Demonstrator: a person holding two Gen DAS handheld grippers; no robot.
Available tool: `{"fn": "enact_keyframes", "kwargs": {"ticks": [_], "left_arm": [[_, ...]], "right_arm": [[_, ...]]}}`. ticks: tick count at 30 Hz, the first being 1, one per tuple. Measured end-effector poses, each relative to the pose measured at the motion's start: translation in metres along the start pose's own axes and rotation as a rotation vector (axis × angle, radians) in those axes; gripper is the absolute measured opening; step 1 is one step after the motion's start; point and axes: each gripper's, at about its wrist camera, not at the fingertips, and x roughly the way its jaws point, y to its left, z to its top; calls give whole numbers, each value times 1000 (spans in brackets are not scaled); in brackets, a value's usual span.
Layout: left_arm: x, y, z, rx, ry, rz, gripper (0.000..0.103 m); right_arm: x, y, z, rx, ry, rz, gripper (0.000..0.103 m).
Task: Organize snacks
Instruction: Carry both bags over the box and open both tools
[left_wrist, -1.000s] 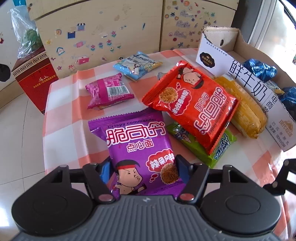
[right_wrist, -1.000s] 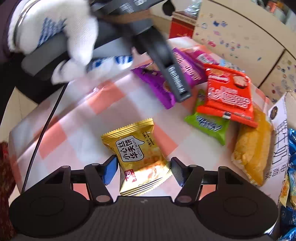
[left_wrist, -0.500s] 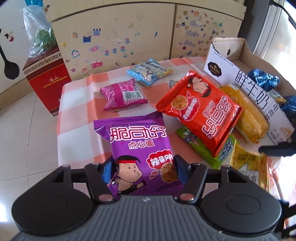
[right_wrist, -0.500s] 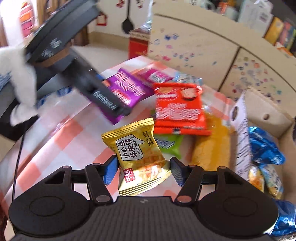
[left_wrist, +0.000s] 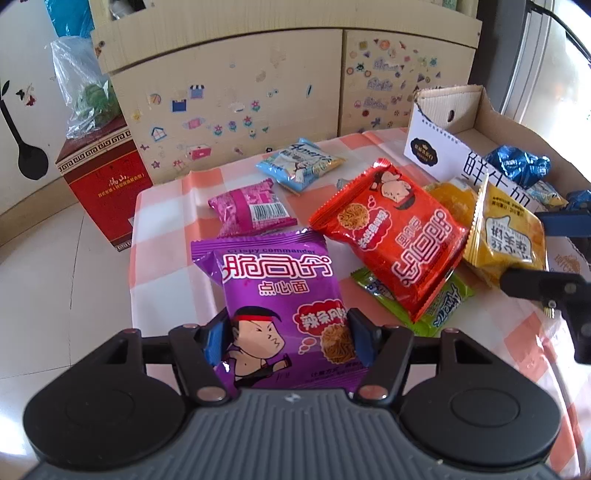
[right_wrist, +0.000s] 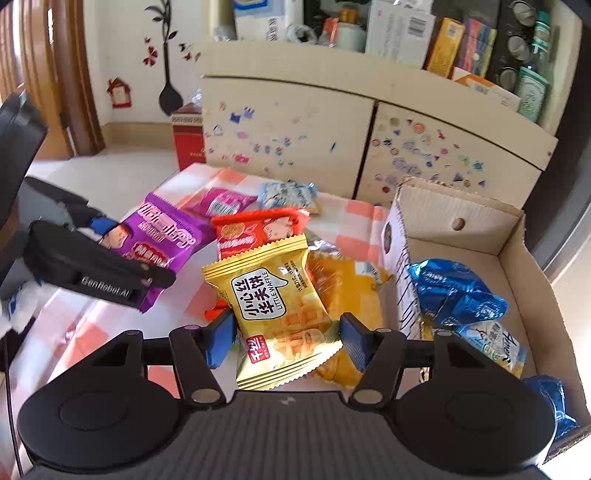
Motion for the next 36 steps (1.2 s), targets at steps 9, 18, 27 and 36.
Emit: {"fn": "enact_keyframes", "kwargs": {"ticks": [9,18,27,36], "left_arm": [[-19,-6,11,-3,-77,-2,65],[-46,-9,27,-40,-176,-33,65],[-57,-22,39,-51,-241,-67,65],[-54,-44,57,-59,-271,-101,65]], "right_arm": [[-8,-8,6,30,-55,-19,68],[-22,-20,13,70,-114,-39,68],[-38,-47,21,148,-179,-86,68],[-61,-91,25,287,-256,-165,68]]}}
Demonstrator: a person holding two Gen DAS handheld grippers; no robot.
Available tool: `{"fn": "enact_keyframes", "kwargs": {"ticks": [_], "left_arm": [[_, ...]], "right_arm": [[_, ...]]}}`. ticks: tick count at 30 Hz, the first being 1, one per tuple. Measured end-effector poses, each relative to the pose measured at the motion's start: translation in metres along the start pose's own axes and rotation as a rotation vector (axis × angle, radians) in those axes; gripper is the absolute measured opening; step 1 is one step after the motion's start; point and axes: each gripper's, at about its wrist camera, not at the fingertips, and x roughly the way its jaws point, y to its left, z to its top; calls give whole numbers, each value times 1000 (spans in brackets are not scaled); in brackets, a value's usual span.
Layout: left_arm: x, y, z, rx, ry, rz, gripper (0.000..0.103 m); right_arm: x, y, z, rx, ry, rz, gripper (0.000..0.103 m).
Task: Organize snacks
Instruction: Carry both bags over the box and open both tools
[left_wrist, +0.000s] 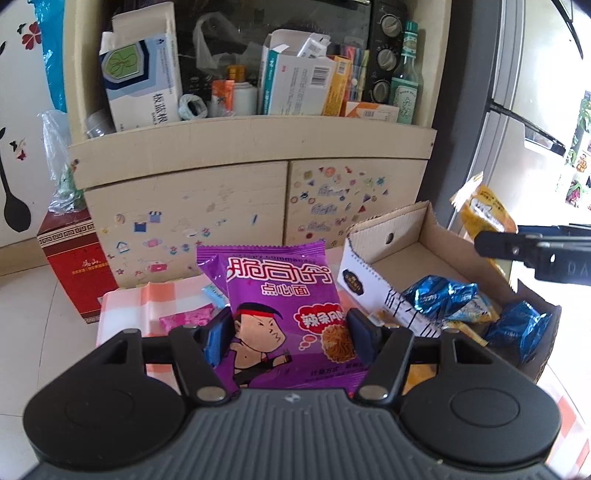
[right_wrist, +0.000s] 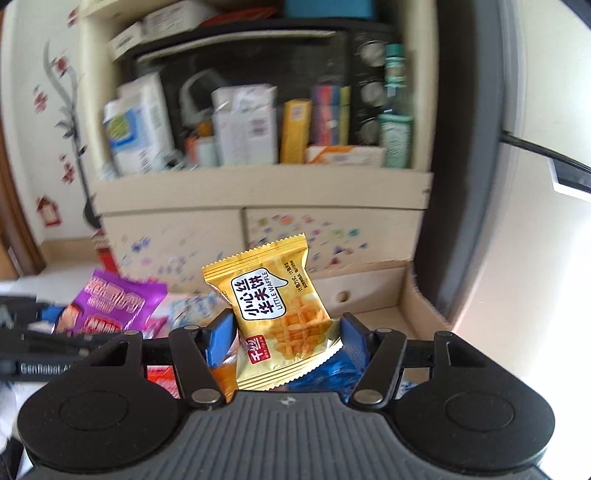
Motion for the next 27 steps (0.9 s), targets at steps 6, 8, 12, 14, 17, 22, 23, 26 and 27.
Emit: {"fn": "enact_keyframes", "kwargs": {"ticks": [6,8,12,14,17,22,23,26,27], "left_arm": [[13,-22,9,5,-3,-47,65],[17,-30,12,7,-3,-65,65],[25,-48,17,19,-1,-105,65],[29,-58,19,28,1,-134,65],[35,-76,20,42,2,-177,65],[44,-106,18,75,21,-258,65],[46,-111,16,75,29,-279,65],[54,-128,11,95,46,-327,65],[55,-132,8,101,47,-337,65]], "right_arm": [[-2,-30,6,123,-7,-57,68],[2,-38,7,171,9,-77,68],[3,-52,6,247,21,-130,68],[2,-58,5,279,18,-147,68],[-1,-67,5,317,16,-163,68],[-1,-75,2,349,30,-188,68],[-1,-76,2,356,36,-196,69],[1,-80,-1,375,52,-220,72],[2,-80,-2,379,55,-226,72]]}}
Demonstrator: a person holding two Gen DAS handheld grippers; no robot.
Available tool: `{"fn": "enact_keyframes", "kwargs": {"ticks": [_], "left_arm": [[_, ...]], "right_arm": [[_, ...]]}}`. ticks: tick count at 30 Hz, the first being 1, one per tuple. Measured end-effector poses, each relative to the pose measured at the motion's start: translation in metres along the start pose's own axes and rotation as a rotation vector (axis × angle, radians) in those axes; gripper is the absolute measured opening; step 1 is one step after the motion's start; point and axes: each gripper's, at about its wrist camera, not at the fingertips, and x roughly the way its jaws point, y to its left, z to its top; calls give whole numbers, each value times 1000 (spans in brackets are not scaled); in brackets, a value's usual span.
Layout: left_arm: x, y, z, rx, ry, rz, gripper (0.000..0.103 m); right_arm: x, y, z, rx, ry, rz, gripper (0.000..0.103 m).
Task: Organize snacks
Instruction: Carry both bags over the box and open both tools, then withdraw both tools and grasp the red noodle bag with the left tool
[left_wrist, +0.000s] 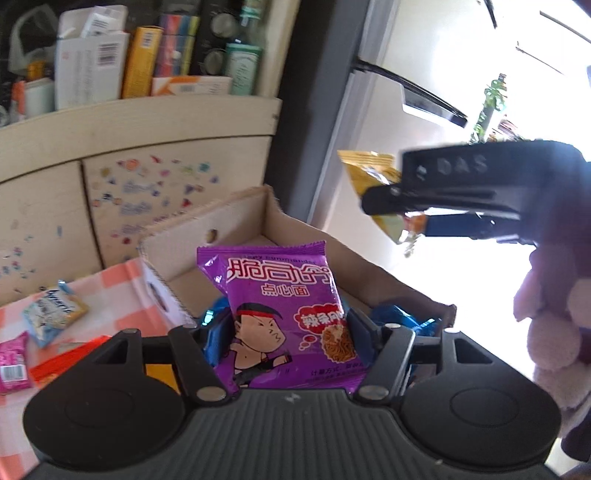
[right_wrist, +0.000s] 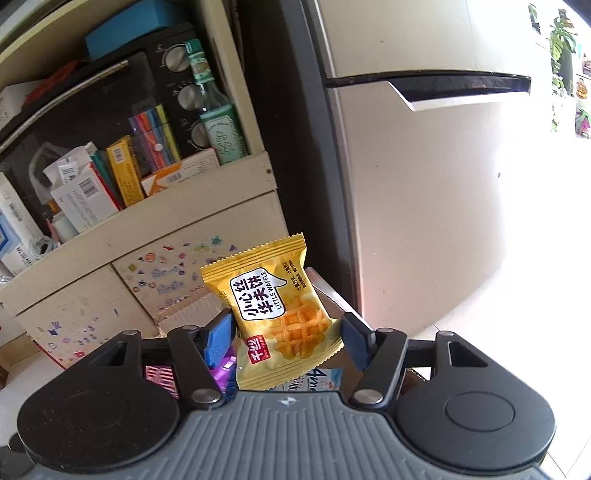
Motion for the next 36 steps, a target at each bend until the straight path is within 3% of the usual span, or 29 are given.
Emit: {"fn": "enact_keyframes", "kwargs": {"ticks": [4,6,16,25,30,36], "left_arm": [[2,-7,-4,-2,1,-16,85],[-1,-7,-3,-2,-2,-7,89],[-30,34,1,-35,13,125,92],[-54,93,-6,-131,66,255,93],[-57,115,-15,-110,90,329,93],[-42,130,-29,-204,125,312,93]], "right_arm": [[-1,1,-1,-2,4,4,90],[-2,2,-1,-5,2,2,93],[-1,29,-12,-92,40,134,94],[4,55,-25,-151,95,235,94],[8,66,-35,-159,150,310,94],[16,75,-46,-143,220,358,94]]}}
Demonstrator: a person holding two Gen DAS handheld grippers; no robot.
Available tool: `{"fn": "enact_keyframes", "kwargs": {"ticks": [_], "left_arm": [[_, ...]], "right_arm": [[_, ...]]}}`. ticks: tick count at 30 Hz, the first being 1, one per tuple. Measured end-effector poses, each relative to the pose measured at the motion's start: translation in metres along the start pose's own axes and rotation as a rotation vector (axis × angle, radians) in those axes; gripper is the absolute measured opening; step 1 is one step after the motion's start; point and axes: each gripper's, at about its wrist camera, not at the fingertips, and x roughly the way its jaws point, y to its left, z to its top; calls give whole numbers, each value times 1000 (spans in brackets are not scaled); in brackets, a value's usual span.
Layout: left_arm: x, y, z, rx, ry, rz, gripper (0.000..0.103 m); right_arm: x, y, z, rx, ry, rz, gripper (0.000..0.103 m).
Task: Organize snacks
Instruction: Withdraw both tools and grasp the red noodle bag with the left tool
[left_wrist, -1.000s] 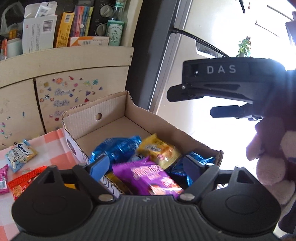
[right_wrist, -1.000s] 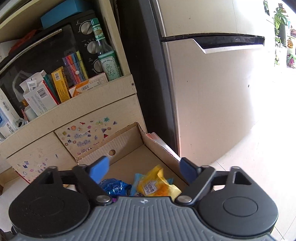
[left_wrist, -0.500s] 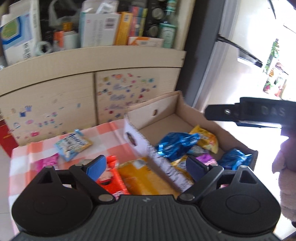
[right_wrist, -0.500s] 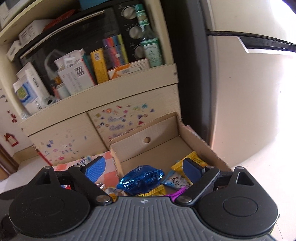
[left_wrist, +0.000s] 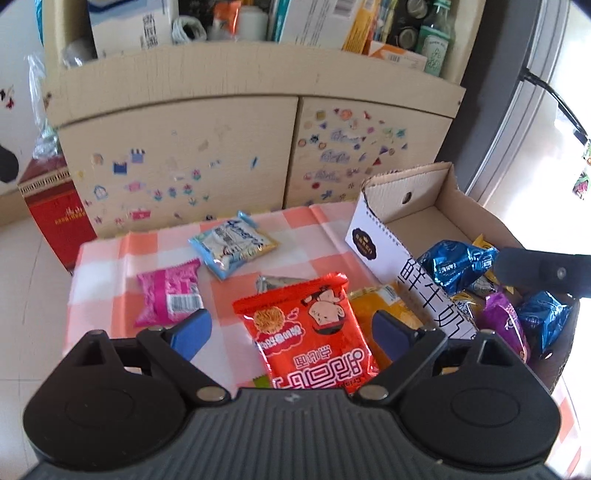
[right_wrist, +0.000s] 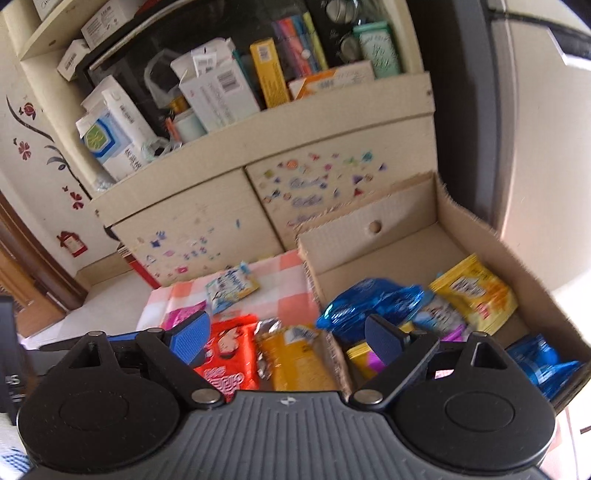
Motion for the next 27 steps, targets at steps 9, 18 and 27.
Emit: {"fn": "enact_keyframes", "kwargs": {"ticks": [9,18,27], "left_arm": [[38,-14,-14,8,62,-2,93],[47,1,-23,-20,97,14,72],[32,40,-30,-85,118,73,69]], "right_arm": [[13,2,-7,45,54,22,94],[32,3,-16,101,120,39,94],[52,23,-27,-30,147,-53,94]]}}
